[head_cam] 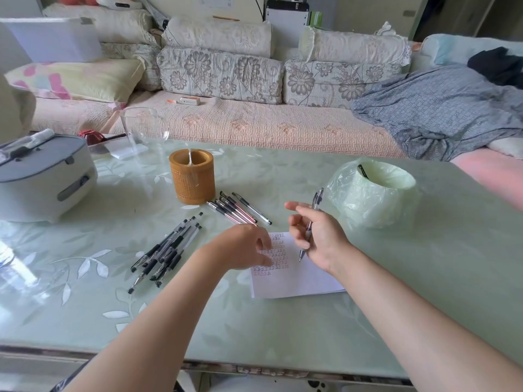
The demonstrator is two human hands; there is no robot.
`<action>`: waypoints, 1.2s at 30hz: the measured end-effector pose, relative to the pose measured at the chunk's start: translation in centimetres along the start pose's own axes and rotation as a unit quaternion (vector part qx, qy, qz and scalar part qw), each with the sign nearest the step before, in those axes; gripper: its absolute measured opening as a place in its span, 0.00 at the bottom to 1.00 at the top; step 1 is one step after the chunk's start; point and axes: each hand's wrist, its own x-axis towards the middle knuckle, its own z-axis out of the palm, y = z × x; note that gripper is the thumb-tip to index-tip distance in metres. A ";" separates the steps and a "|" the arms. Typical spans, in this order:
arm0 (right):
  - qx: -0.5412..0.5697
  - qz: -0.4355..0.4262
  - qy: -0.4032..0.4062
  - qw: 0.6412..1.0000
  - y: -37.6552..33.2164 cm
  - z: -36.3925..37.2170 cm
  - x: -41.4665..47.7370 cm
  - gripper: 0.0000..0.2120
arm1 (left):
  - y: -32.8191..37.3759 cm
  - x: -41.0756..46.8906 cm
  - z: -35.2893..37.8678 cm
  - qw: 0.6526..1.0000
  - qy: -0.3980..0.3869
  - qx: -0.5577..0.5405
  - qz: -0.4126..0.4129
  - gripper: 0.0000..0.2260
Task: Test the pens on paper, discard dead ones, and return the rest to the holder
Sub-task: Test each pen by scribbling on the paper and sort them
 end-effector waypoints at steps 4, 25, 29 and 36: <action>-0.064 0.040 -0.015 0.997 0.6 -0.4 -0.1 0.24 | -0.3 0.1 0.0 1.000 0.004 -0.003 0.003 0.15; -0.377 -0.082 -0.101 0.917 4.5 -2.1 -1.5 0.09 | -0.8 0.7 0.1 0.998 -0.007 -0.032 0.044 0.14; -0.390 -0.090 -0.113 0.910 4.6 -2.4 -1.3 0.12 | -0.7 0.9 0.3 0.999 -0.002 -0.032 0.042 0.16; -0.401 -0.102 -0.110 0.904 4.9 -2.5 -0.9 0.11 | -0.9 1.1 0.5 0.998 0.001 -0.048 0.034 0.15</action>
